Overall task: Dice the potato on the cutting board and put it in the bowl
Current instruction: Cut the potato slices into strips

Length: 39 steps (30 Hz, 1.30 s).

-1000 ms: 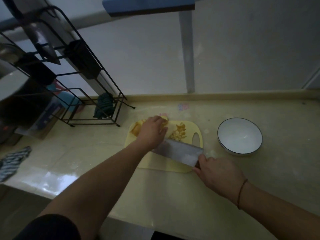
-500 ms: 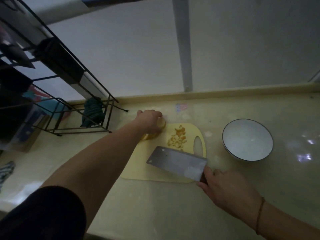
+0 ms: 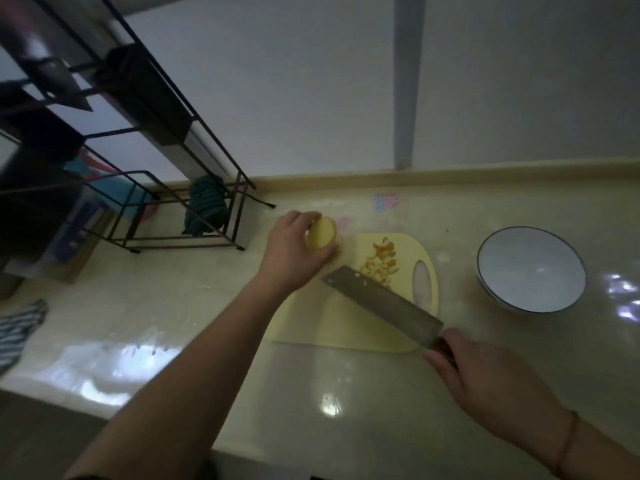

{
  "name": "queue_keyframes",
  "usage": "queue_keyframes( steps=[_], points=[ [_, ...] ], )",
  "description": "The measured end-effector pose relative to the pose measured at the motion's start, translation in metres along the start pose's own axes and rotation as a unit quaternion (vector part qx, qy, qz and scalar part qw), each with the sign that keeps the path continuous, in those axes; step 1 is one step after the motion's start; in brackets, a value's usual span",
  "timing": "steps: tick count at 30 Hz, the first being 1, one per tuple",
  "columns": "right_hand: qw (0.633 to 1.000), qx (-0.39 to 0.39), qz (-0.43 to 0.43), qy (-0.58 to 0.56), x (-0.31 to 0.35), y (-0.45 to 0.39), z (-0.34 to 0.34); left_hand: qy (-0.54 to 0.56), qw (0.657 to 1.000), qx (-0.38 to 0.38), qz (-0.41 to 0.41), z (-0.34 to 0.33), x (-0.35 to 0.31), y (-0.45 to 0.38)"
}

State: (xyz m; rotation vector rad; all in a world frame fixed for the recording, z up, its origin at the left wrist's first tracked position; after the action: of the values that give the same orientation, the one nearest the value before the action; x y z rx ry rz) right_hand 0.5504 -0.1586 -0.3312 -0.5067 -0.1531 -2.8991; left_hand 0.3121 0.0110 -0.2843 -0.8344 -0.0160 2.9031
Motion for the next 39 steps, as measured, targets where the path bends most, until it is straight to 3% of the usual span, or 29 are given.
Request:
queue_keyframes(
  steps=[3,6,8,11,15,17,18,20,21,24,30,39],
  points=[
    [0.984,0.056,-0.045,-0.165,0.007,0.002,-0.008,0.02,0.997,-0.05,0.062,0.007,0.032,0.045],
    [0.971,0.056,-0.072,-0.223,0.016,0.003,-0.005,0.045,0.989,-0.084,0.116,-0.002,0.057,0.07],
    [0.969,0.044,-0.086,-0.228,0.015,0.005,-0.002,0.028,0.986,-0.078,0.147,-0.013,0.067,0.076],
    [0.972,0.028,-0.109,-0.206,0.009,0.007,0.007,-0.08,0.987,-0.006,0.137,-0.044,0.059,0.078],
    [0.993,0.017,-0.101,-0.053,0.007,0.007,0.015,-0.077,0.991,0.034,0.109,-0.071,0.042,0.078],
    [0.997,-0.008,-0.067,0.03,0.01,0.004,0.017,0.007,0.994,-0.021,0.106,-0.064,0.043,0.083],
    [0.997,-0.018,-0.051,0.053,0.012,0.004,0.017,0.072,0.99,-0.092,0.08,-0.05,0.042,0.088],
    [0.995,-0.019,-0.027,0.09,0.014,0.004,0.011,0.129,0.965,-0.225,-0.028,-0.02,0.025,0.104],
    [0.994,-0.023,-0.017,0.103,0.014,0.004,0.008,0.119,0.961,-0.234,-0.091,-0.014,0.01,0.108],
    [0.99,-0.05,0.01,0.133,0.018,0.005,0.007,0.023,0.969,-0.114,-0.218,-0.033,-0.037,0.099],
    [0.984,-0.08,0.034,0.154,0.023,0.001,0.009,-0.075,0.982,0.066,-0.161,-0.075,-0.041,0.071],
    [0.983,-0.073,0.051,0.162,0.025,-0.003,0.007,-0.064,0.974,0.156,-0.149,-0.094,-0.051,0.049]
  ],
)
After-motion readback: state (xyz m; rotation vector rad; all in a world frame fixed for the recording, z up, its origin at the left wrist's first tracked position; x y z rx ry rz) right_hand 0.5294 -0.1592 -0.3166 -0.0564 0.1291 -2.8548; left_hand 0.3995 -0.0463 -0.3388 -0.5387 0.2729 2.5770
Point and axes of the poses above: each hand's wrist, its own y-axis away from the middle knuckle, its own z-axis out of the back of the hand, x = y × z, the point moved 10 cm from there along -y, towards the middle knuckle, and after that the axes turned 4 degrees about y, right-handed, at the moved point
